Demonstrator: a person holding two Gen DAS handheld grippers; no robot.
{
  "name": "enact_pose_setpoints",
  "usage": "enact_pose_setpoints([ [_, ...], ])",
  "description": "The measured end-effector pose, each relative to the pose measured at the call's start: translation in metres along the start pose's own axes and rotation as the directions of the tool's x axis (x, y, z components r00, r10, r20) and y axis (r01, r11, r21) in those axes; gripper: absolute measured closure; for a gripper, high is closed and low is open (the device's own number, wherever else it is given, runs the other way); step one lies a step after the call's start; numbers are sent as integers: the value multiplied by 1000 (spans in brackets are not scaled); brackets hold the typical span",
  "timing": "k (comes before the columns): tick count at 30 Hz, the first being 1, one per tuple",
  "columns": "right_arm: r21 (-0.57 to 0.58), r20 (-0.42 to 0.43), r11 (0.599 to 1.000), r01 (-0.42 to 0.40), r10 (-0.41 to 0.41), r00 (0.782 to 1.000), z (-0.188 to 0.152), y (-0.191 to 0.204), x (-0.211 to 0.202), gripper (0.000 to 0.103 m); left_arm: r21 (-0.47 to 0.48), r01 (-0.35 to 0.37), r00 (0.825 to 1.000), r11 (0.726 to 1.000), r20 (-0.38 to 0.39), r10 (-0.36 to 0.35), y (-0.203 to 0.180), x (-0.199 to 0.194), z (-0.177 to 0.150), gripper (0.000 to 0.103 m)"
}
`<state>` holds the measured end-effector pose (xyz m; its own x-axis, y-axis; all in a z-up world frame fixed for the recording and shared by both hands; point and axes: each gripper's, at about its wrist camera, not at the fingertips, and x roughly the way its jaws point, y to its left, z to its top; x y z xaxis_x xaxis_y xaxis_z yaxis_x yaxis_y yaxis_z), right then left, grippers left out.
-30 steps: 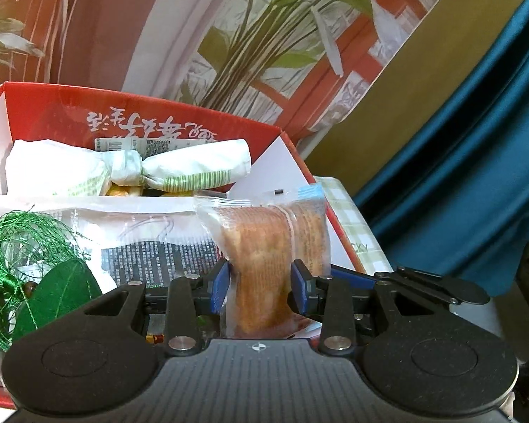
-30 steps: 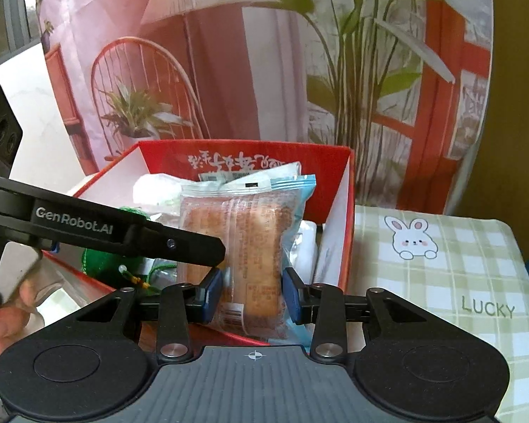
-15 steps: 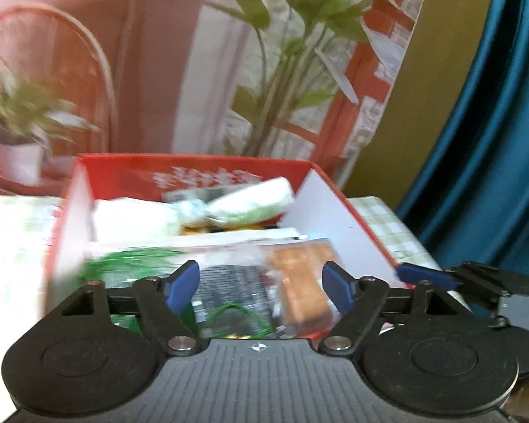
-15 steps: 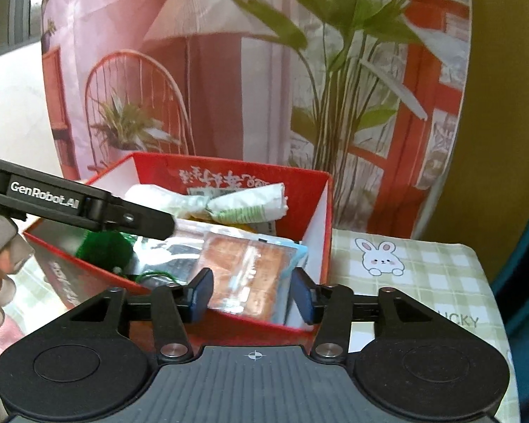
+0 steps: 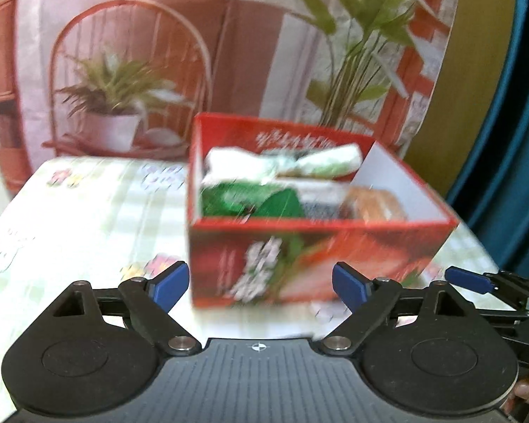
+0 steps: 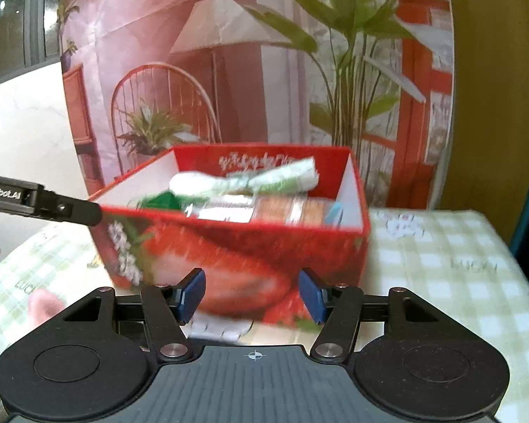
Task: Organize soft objects
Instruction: 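Move the left gripper down to the pink knit sock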
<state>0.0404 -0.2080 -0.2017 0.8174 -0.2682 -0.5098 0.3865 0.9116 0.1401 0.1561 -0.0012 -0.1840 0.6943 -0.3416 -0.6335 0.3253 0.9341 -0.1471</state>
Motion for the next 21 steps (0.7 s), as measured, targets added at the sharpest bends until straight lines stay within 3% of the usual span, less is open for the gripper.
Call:
enact_pose_setpoints([
  [9,-12,-58,1000,-7,6,998,-46,18,1,45,-6,-28,998,1000,-55,28,1,-3,-45,12],
  [14,10,-67,1000,-3,3,998,-58,17,1,32,-5,-46,995,999,-91,45,3,2,-64,9],
  [16,10,-73,1000,2,-2,997,-63,15,2,22,-10,-49,993,999,-104,47,5,5,-69,9],
  [21,18,-82,1000,-6,7,997,-72,13,7,28,-13,-36,993,999,-110,34,8,10,-77,13],
])
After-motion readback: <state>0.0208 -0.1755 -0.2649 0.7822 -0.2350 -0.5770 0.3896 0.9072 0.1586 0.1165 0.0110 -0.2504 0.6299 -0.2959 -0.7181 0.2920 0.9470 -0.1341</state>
